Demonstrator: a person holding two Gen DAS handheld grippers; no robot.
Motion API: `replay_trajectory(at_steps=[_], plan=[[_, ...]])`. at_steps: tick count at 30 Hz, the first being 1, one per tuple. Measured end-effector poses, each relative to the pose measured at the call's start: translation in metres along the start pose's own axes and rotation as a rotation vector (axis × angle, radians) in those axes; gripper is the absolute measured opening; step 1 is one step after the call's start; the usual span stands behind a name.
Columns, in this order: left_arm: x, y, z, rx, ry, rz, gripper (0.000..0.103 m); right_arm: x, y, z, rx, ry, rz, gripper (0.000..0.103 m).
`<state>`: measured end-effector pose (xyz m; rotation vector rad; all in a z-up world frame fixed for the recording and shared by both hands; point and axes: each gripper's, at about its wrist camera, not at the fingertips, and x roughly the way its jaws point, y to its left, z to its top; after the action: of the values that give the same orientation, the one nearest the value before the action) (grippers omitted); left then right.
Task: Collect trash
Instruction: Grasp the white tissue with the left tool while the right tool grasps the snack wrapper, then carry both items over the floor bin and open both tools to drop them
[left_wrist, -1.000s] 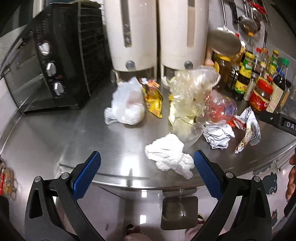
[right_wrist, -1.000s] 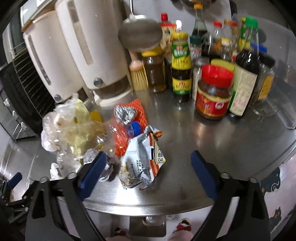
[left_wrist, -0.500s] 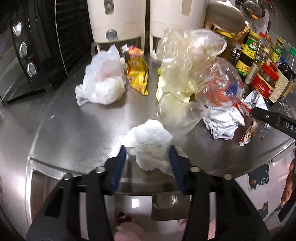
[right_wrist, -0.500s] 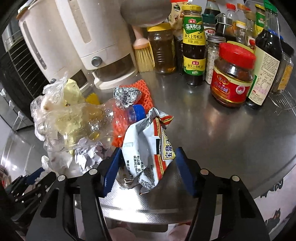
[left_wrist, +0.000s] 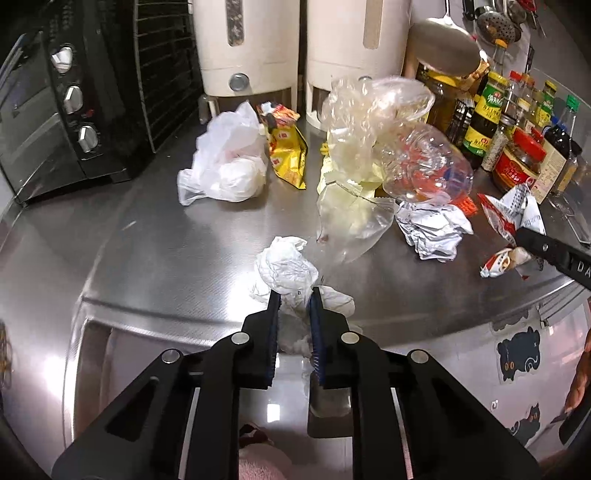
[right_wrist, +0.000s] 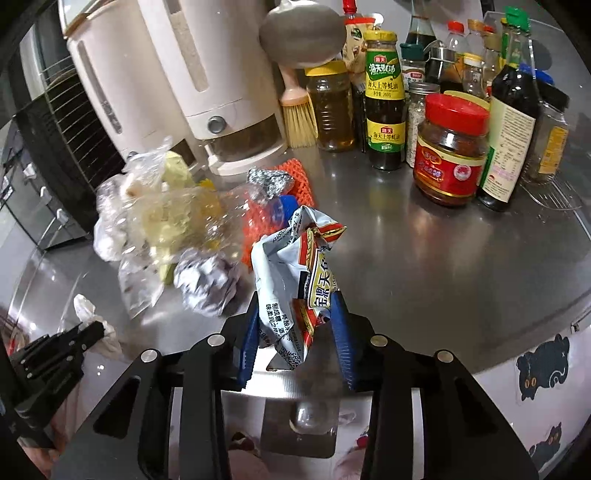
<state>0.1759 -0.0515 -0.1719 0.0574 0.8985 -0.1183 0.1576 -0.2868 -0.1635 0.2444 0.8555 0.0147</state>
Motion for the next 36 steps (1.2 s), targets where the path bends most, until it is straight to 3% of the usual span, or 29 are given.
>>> replay_trajectory(at_steps=[9, 16, 23, 30, 36], plan=[[-0.044, 0.002, -0.048, -0.001, -0.013, -0.031, 0.014, -0.041, 0.020, -0.054, -0.045, -0.016, 0.021, 0.038], [-0.037, -0.009, -0.104, 0.011, 0.047, -0.051, 0.014, -0.046, 0.025, -0.108, -0.073, 0.009, 0.026, 0.038], [0.015, -0.013, -0.156, -0.014, 0.167, -0.120, 0.014, 0.009, 0.009, -0.161, -0.061, 0.151, -0.002, 0.038], [0.076, -0.025, -0.197, 0.002, 0.265, -0.136, 0.014, 0.083, -0.005, -0.204, -0.032, 0.290, -0.040, 0.038], [0.136, -0.028, -0.225, 0.007, 0.329, -0.154, 0.014, 0.142, -0.014, -0.230, -0.025, 0.340, -0.056, 0.039]])
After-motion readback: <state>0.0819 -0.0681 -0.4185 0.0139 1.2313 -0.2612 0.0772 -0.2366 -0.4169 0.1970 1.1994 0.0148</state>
